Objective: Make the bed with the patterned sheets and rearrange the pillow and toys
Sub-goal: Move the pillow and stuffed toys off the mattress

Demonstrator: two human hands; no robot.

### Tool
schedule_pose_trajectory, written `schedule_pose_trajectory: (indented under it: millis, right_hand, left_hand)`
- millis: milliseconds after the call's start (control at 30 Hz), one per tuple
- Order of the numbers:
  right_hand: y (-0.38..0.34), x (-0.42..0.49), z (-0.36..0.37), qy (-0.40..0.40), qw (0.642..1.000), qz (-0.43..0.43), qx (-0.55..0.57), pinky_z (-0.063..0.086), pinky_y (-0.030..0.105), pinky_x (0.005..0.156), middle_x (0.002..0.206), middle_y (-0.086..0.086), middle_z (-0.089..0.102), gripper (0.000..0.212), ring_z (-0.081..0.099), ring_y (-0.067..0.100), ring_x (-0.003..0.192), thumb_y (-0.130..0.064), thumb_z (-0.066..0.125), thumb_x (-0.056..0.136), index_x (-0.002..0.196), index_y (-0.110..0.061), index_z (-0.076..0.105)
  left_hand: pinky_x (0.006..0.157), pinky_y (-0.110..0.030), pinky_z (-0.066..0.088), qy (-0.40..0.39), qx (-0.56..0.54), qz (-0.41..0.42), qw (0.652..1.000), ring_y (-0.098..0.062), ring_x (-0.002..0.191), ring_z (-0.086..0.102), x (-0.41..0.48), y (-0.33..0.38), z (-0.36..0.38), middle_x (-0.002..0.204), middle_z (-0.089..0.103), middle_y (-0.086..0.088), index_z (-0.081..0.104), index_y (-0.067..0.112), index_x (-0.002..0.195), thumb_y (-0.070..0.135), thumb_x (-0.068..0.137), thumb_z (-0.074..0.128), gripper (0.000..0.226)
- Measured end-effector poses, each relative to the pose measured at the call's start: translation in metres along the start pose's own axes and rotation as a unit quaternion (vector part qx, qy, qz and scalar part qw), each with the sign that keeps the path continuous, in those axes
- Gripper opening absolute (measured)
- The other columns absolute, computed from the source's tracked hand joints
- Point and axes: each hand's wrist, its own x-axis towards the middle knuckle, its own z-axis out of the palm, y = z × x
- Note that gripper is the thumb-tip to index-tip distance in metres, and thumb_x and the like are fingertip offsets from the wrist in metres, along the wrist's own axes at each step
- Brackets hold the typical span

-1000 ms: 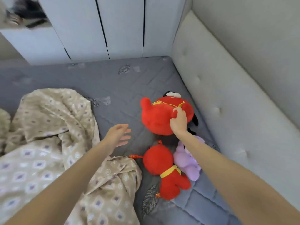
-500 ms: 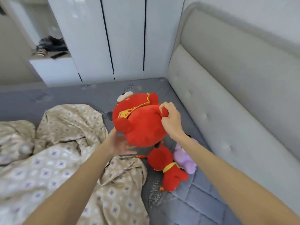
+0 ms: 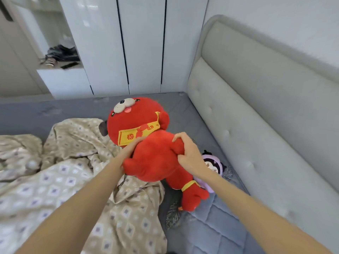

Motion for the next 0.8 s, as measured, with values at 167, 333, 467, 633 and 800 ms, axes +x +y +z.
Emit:
schedule_pose_trajectory:
  millis: [167,333,467,633,800]
  right_hand:
    - [0.057,0.004,0.017,0.042,0.979,0.199,0.034,0.05,0.031,0.072,0.092,0.005,0.056,0.061,0.059,0.018,0.085,-0.003,0.056,0.081,0.131,-0.025,0.028]
    - [0.133,0.013,0.03,-0.103,0.927,0.337,-0.124,0.041,0.038,0.091,0.112,0.014,0.05,0.049,0.05,0.032,0.113,-0.01,0.054,0.083,0.129,-0.004,0.037]
    - [0.185,0.024,0.045,-0.162,0.891,0.385,-0.179,0.043,0.04,0.088,0.111,0.015,0.049,0.045,0.049,0.037,0.118,-0.01,0.053,0.083,0.125,0.002,0.04]
    - [0.24,0.032,0.075,-0.226,0.865,0.376,-0.243,0.043,0.042,0.096,0.135,0.023,0.044,0.075,0.045,0.039,0.123,-0.021,0.061,0.085,0.144,-0.003,0.019]
    - [0.279,0.03,0.107,-0.302,0.827,0.373,-0.293,0.031,0.05,0.107,0.153,0.031,0.0,0.121,0.025,0.046,0.136,-0.035,0.078,0.074,0.149,-0.032,-0.016]
  left_hand:
    - [0.07,-0.029,0.05,0.035,-0.02,-0.004,0.999,-0.014,0.075,0.065,0.031,-0.014,-0.007,0.077,0.071,0.004,0.069,0.024,0.082,0.027,0.072,0.077,0.014]
    - [0.058,-0.024,0.052,0.073,-0.04,-0.033,0.996,-0.012,0.074,0.069,0.074,-0.045,-0.014,0.08,0.074,0.007,0.069,0.025,0.09,0.025,0.067,0.082,0.027]
    - [0.072,-0.027,0.052,0.122,-0.006,-0.04,0.992,-0.013,0.091,0.066,0.112,-0.081,-0.025,0.099,0.07,0.007,0.064,0.025,0.112,0.021,0.066,0.084,0.05]
    - [0.083,-0.031,0.048,0.124,0.034,-0.082,0.988,-0.012,0.097,0.063,0.149,-0.137,-0.037,0.103,0.069,0.01,0.064,0.027,0.109,0.02,0.061,0.087,0.054]
    - [0.076,-0.027,0.051,0.144,0.098,-0.121,0.977,-0.006,0.088,0.064,0.168,-0.191,-0.05,0.093,0.07,0.016,0.064,0.029,0.101,0.022,0.054,0.091,0.055]
